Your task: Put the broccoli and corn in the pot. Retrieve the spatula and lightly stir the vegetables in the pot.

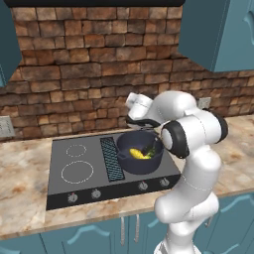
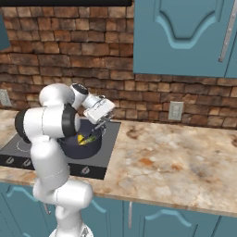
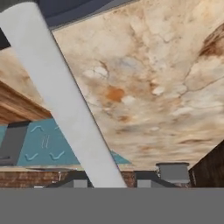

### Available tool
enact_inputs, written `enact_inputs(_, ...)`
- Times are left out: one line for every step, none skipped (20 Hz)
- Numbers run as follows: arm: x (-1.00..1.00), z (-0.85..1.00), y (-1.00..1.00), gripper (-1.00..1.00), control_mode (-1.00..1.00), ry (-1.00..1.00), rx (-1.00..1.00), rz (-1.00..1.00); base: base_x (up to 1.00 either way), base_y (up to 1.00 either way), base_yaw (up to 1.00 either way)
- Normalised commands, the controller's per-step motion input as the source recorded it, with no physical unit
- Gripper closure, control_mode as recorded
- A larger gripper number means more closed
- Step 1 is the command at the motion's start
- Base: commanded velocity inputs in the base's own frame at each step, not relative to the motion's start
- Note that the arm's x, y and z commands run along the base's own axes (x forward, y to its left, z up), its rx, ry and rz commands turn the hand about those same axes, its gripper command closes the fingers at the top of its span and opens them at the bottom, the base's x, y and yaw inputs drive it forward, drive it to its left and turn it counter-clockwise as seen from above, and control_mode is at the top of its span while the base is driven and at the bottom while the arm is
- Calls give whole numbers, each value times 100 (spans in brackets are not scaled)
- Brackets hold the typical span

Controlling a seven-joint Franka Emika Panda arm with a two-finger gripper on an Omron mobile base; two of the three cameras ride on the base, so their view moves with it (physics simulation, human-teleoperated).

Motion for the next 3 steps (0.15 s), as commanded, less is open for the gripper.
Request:
enact_inputs(0,-11,0,100,-100,0,-9,-3,0,0,0)
enact_inputs(8,0,0,100,-100,0,-8,-4,0,0,0)
enact_inputs(11,0,0,100,-100,0,-5,-4,0,0,0)
